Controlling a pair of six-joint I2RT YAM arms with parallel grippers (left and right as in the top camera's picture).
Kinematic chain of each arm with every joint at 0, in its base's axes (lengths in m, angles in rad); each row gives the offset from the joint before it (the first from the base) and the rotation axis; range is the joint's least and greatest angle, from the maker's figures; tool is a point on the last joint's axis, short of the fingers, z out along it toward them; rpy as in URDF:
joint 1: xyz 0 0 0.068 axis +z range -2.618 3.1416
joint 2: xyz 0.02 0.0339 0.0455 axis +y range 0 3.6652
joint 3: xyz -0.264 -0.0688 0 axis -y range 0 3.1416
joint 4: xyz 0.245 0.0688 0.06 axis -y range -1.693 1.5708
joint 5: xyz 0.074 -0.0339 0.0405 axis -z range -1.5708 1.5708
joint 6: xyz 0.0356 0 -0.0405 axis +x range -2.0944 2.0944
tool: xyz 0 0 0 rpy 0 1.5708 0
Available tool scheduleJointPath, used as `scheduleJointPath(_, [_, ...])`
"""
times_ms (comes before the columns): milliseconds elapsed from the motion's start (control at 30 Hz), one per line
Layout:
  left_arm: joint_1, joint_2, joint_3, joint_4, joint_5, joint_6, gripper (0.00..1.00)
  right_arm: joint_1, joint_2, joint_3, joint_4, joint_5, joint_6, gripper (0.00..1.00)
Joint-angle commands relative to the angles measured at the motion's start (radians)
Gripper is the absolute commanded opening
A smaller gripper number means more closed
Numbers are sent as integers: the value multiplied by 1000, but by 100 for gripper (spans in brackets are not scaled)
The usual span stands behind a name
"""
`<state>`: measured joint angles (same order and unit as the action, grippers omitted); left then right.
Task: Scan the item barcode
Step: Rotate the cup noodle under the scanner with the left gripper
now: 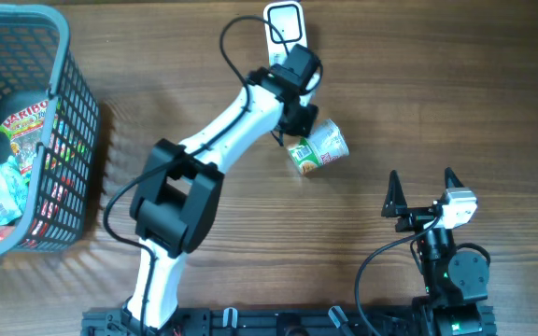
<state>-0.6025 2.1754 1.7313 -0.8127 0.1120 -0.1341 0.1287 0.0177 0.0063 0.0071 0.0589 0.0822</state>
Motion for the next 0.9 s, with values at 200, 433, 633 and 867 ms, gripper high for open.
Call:
scheduleJointPath(200, [-105,2,-5,-78,97,-110,8,-4,-4,-1,3,-11,-3,100])
scheduleJointPath(433, [-108,2,-6,-101,71,-110,19,-4,-4,-1,3,-11,-3,100])
scheduleJointPath(633, [-106,26,-6,-164,-7,-179,11,-4,-4,-1,3,-11,-4,100])
scheduleJointPath(867, [-106,56,-13,-235,39,-219,9,-4,-4,-1,3,-11,-3,100])
